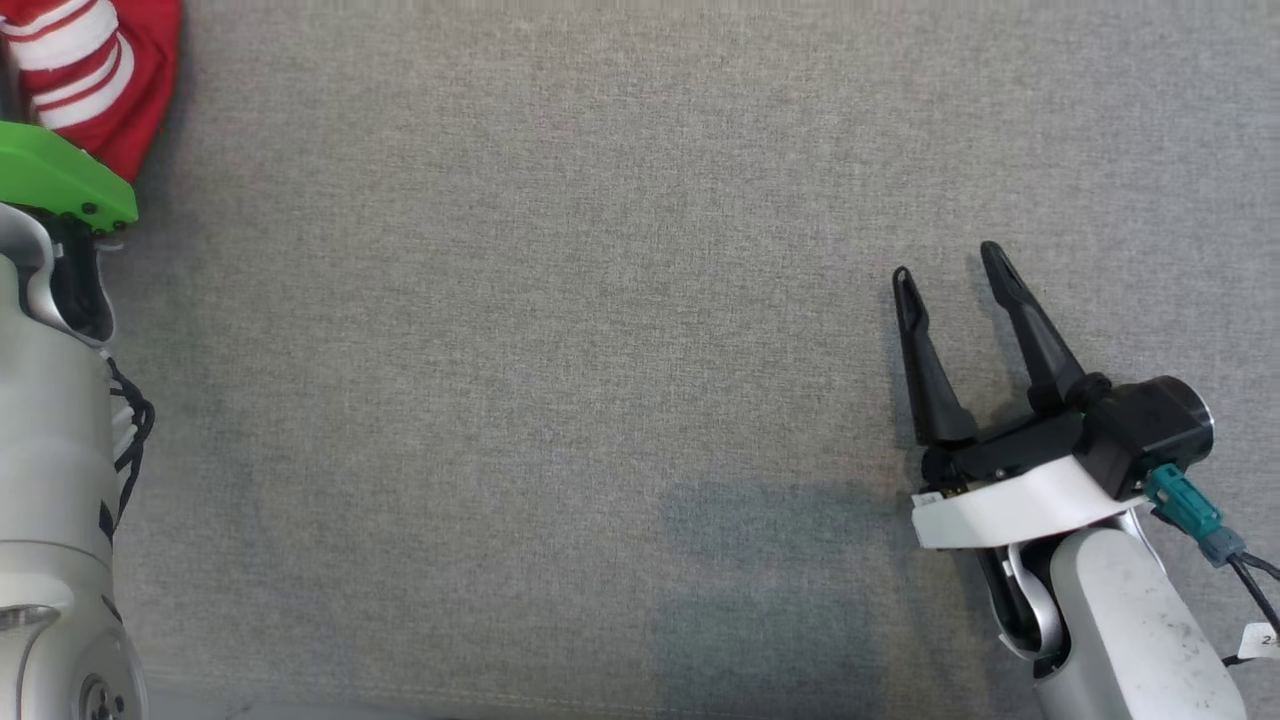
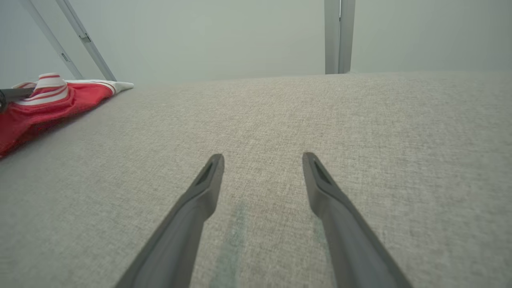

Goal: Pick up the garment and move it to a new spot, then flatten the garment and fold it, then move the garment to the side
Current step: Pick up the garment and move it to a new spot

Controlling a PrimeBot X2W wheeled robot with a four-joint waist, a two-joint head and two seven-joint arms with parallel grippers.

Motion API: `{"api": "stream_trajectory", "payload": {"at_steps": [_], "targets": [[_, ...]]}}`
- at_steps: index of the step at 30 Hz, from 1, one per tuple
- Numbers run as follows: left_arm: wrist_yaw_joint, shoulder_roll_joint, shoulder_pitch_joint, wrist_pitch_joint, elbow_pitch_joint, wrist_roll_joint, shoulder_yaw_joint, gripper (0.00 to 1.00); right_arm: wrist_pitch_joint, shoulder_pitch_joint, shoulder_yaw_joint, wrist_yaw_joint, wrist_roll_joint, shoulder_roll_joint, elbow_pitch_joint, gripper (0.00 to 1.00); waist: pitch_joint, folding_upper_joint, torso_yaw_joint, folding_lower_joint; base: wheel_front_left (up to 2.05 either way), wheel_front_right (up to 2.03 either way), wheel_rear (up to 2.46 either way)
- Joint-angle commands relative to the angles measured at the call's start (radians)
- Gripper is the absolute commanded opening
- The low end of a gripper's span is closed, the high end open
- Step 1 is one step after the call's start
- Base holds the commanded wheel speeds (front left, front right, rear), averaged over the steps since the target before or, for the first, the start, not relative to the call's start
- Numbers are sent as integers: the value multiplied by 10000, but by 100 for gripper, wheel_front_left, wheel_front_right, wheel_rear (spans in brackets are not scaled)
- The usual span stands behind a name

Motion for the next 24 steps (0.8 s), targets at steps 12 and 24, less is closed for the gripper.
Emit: {"api": "stream_trajectory", "payload": {"at_steps": [12, 24], "targets": [[-261, -6, 1357, -100, -3930, 873, -504, 0, 6, 768, 197, -12, 393, 378, 339, 100, -2667, 0, -489, -1, 0, 0, 0], [-338, -101, 2056, 1089, -7067, 407, -2132, 0, 5, 1726, -125, -12, 695, 579, 266, 100, -4040, 0, -2352, -1, 0, 0, 0]]}}
